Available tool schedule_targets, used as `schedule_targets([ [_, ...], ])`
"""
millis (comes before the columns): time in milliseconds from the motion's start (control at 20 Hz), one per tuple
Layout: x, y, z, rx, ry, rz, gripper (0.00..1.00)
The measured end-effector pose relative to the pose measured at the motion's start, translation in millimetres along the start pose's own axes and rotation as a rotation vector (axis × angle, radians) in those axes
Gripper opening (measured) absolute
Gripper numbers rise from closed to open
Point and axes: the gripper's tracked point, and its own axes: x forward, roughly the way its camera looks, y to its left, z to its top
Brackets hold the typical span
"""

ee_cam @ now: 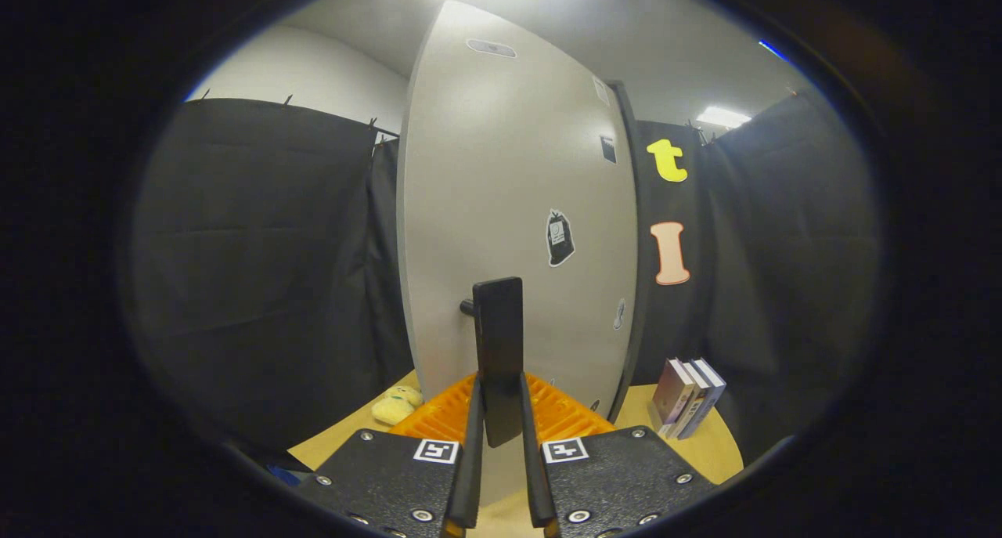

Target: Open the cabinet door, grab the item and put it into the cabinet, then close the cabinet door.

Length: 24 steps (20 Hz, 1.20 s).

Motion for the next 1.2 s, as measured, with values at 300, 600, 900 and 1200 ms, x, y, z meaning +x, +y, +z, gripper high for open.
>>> schedule_targets([
  [300,-14.0,-12.2,0.9,0.002,-0.015,-0.027,0.19],
  [600,-21.7,-32.6,0.2,-0.016,-0.014,-0.081,0.19],
  [900,-28.1,-64.3,0.0,-0.026,-0.025,-0.171,0.19],
  [1200,-38.5,-91.8,0.6,-0.004,-0.034,-0.259,0.14],
])
